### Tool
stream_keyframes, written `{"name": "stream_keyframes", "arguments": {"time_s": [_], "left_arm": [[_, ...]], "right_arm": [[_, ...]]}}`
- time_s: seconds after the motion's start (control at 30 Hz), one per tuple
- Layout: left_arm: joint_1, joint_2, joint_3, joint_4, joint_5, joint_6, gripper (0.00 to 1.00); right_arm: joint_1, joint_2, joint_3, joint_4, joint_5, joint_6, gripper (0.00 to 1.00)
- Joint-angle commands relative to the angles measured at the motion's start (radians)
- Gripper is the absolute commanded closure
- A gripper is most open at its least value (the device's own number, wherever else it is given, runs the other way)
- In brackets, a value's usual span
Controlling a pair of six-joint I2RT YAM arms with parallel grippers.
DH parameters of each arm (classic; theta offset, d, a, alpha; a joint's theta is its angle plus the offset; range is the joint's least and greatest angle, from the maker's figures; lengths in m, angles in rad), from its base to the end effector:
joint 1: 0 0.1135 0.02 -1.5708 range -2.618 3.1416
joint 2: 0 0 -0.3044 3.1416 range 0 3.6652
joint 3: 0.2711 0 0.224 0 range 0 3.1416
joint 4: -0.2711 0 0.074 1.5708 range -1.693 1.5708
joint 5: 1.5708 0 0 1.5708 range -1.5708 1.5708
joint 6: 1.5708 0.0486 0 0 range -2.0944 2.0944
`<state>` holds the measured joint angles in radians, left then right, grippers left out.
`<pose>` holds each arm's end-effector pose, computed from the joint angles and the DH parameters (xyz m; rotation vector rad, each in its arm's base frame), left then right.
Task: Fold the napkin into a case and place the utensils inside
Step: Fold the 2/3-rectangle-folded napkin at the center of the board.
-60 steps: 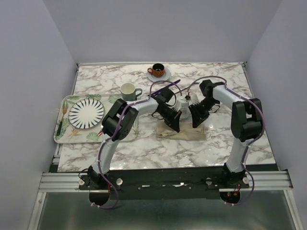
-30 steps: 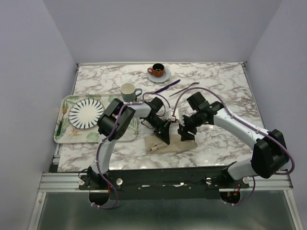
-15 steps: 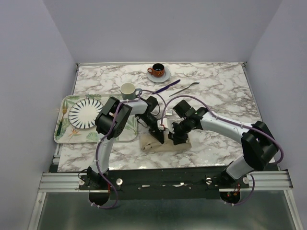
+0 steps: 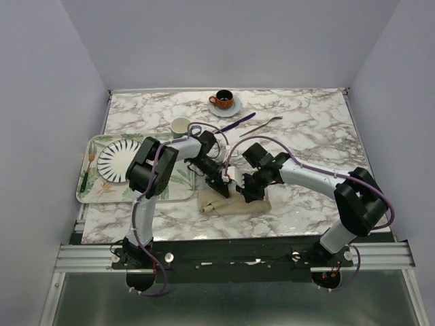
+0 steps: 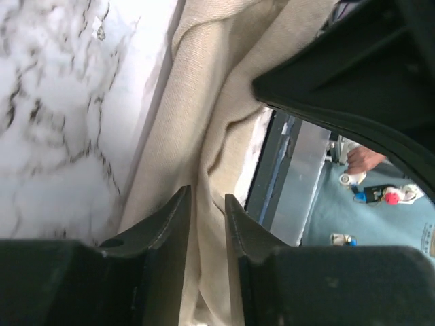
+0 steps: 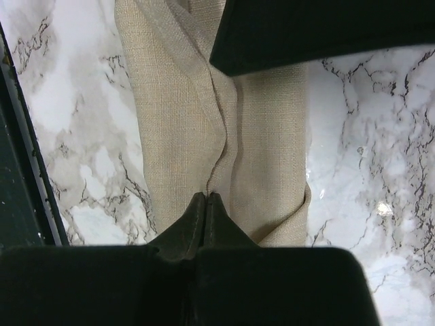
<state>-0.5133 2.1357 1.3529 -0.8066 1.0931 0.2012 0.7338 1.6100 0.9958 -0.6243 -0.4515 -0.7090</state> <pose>0.3068 -0.2225 0.1646 -0.8755 -2.3867 1.5241 0.1947 0.2041 0.2310 -1.8947 1.9939 0.6369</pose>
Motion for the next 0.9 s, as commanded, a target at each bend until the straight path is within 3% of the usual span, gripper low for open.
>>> {"name": "stream_keyframes", "arguments": {"time_s": [0.0,0.4,0.87], "left_arm": [[0.048,-0.115,-0.02,0.015,0.021,0.003,0.63],[0.093,-0.227,-0.13,0.023,0.004,-0.005,0.49],[0.098,-0.263,-0.222,0.11,-0.064,-0.102,0.43]], "right_arm": [[0.006,0.004,0.006,0.026,0.022,0.055,0.99],[-0.016,0.002,0.029,0.055,0.039,0.134,0.99],[-0.056,0.07,0.072,0.063,0.027,0.209,0.99]]}}
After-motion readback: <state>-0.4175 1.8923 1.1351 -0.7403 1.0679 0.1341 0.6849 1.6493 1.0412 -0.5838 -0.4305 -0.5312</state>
